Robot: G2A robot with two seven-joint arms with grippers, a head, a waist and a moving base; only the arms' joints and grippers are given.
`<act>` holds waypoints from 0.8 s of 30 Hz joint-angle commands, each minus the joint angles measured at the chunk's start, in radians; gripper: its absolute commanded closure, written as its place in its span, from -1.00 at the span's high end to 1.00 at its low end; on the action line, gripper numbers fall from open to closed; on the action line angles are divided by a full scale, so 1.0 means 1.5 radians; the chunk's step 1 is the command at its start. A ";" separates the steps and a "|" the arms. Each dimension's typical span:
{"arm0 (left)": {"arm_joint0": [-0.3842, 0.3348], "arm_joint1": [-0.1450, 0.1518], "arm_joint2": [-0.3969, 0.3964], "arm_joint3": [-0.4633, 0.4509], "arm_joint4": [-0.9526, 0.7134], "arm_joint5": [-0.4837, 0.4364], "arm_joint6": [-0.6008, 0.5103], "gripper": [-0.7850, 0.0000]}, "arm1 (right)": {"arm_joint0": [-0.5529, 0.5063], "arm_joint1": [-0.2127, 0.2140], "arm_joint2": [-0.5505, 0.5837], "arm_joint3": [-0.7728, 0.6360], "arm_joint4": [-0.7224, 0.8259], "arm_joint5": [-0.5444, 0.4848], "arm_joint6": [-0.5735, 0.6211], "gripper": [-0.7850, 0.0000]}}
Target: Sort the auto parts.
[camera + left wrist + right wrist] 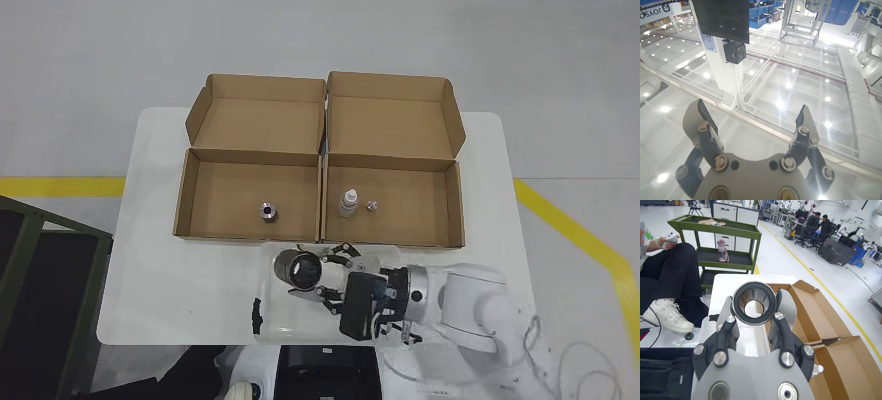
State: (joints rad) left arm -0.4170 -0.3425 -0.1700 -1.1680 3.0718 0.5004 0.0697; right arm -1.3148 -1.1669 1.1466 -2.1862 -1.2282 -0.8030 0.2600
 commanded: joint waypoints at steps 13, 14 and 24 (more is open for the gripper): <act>0.000 0.000 0.000 0.000 0.000 0.000 0.000 1.00 | 0.028 0.007 0.098 -0.010 0.106 0.039 -0.054 -1.00; 0.000 0.000 0.000 0.000 0.000 0.000 0.000 1.00 | 0.029 0.007 0.107 -0.008 0.113 0.041 -0.056 -1.00; 0.000 0.000 0.000 0.000 0.000 0.000 0.000 1.00 | 0.013 0.015 0.184 0.004 0.193 0.030 -0.089 -1.00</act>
State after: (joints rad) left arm -0.4170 -0.3425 -0.1700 -1.1680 3.0718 0.5004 0.0697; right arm -1.2913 -1.1453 1.4120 -2.1842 -0.9502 -0.7561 0.1307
